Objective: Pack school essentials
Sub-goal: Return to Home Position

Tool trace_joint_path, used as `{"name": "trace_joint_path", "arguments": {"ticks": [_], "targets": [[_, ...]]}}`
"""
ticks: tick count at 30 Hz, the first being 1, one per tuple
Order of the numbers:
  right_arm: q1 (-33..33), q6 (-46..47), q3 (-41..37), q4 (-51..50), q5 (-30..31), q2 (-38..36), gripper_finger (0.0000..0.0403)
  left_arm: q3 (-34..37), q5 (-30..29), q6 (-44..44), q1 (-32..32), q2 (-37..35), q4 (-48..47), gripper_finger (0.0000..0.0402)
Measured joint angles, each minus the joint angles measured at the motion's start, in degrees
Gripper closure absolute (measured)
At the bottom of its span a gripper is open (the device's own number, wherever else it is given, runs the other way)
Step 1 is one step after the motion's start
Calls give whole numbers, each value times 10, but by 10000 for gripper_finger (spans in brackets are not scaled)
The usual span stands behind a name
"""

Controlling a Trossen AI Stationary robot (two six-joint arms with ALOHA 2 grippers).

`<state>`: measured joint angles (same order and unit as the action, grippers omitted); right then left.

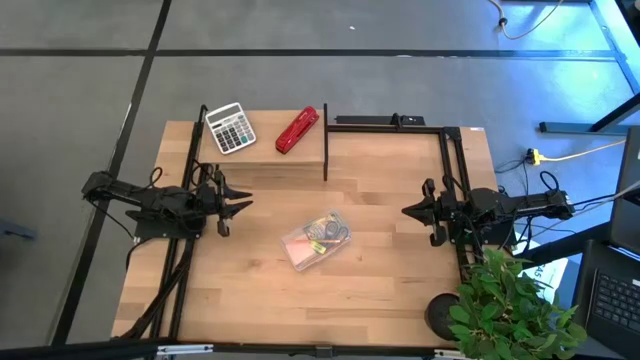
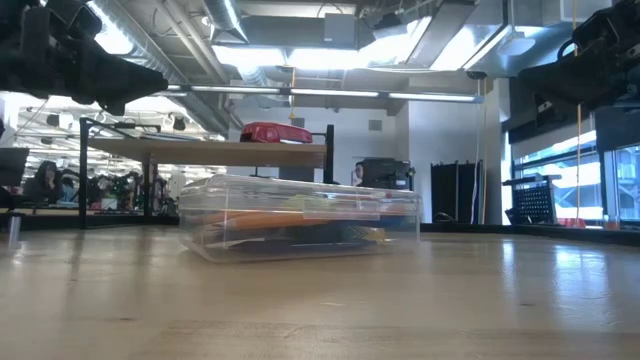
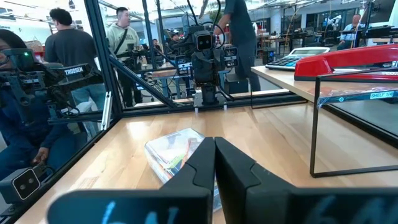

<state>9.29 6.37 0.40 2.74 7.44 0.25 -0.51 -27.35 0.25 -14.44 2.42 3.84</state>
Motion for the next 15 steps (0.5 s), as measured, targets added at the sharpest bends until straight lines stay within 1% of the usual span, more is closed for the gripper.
{"name": "trace_joint_path", "arguments": {"ticks": [15], "targets": [[0,0,0,0,0,0,389,0,0,0,0,0,0,312]]}}
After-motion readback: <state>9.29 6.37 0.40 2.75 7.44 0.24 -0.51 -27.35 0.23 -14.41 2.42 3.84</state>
